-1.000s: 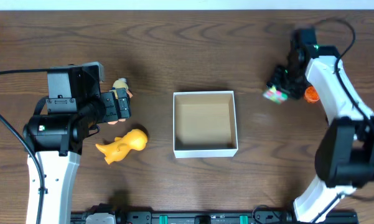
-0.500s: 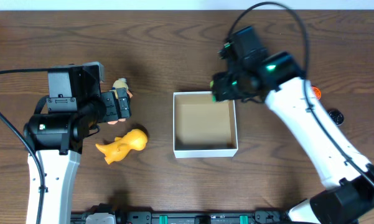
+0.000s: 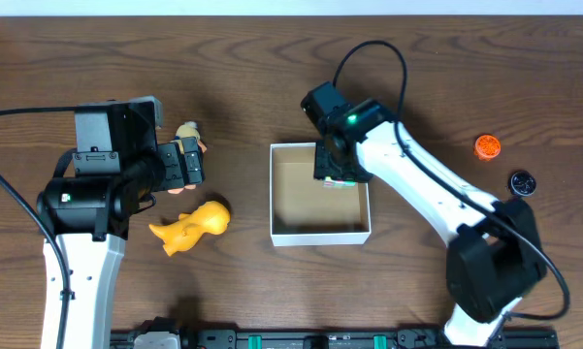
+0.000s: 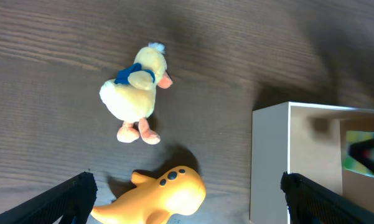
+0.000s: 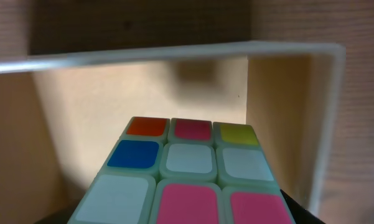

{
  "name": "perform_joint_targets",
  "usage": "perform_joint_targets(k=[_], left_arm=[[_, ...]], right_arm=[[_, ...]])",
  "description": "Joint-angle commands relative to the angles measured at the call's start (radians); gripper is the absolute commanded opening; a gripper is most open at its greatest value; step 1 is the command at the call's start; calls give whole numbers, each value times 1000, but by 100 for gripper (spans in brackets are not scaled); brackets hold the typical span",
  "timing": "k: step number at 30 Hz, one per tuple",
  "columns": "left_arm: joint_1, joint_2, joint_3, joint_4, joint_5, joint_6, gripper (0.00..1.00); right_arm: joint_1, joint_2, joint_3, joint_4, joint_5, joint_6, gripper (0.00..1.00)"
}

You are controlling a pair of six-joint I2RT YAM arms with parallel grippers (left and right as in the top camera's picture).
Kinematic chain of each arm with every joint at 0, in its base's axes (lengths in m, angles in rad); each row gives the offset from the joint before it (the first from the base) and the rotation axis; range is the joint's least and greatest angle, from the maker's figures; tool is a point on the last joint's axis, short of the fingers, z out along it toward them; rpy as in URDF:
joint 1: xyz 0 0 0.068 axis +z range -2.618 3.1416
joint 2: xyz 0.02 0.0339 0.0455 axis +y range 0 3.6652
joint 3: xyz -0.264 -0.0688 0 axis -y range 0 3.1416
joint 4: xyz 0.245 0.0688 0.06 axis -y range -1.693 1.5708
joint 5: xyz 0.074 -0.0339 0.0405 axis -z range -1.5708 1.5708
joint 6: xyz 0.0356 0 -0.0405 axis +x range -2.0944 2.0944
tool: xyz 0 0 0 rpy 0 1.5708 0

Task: Pack container
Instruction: 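Carry the cube with the right gripper over the white box, then lower the cube into the box and open the right gripper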

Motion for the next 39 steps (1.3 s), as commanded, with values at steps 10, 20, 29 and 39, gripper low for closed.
perform_joint_targets(k=[10, 20, 29, 39], left_arm=[[-3, 6, 17, -3, 10, -13, 98], [-3, 6, 17, -3, 10, -13, 98], [-3, 6, 17, -3, 10, -13, 98], [-3, 6, 17, -3, 10, -13, 98]], right_arm=[[-3, 44, -8, 61, 81, -17, 17], [-17, 50, -12, 60, 108, -16, 27], [-35, 82, -24, 63, 107, -17, 27], [-34, 85, -24, 69, 107, -17, 45]])
